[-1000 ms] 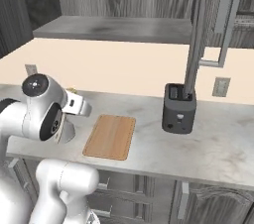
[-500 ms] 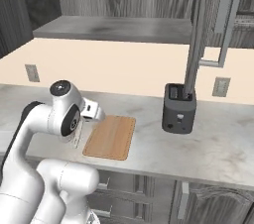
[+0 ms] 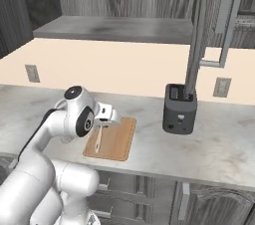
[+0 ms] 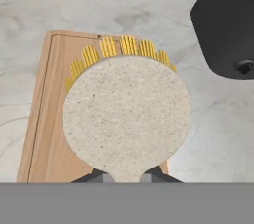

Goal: Grab the spray bottle from the cabinet, then place it next to the cutting board for sanitizing. Then grab the dish brush from the countertop next to the sink and place it next to the cutting board.

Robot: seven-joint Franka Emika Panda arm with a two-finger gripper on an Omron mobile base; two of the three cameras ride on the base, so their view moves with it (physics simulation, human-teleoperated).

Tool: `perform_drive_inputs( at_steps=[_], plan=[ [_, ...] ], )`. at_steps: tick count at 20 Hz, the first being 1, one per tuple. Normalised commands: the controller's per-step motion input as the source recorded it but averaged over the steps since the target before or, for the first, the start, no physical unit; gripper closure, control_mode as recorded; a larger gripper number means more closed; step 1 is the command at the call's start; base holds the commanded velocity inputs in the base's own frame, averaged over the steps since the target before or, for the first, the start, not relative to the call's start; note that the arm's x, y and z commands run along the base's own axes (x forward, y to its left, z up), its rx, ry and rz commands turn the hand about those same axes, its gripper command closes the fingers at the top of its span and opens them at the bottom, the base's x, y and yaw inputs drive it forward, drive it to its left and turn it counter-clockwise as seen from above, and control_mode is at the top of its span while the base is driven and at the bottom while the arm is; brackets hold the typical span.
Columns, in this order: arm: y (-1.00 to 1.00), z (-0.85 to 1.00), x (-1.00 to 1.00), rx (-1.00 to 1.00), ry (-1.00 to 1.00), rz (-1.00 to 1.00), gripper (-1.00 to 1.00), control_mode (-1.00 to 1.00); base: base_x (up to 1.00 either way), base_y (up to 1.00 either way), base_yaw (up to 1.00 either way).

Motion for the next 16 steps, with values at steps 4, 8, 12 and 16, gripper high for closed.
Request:
perform_drive_inputs(
  at_steps=[4, 8, 12, 16],
  plan=[
    [-0.84, 0.0, 0.29, 0.16, 0.2, 0.0, 1.0, -1.0, 0.0, 0.0, 0.0],
    [-0.62, -0.01, 0.13, 0.12, -0.01, 0.0, 1.0, -1.0, 0.0, 0.0, 0.0],
    [-0.28, -0.2, 0.14, 0.01, -0.07, 0.0, 1.0, -1.0, 0.0, 0.0, 0.0],
    [-0.05, -0.21, 0.05, -0.01, -0.13, 0.0, 1.0, -1.0, 0.0, 0.0, 0.0]
  ],
)
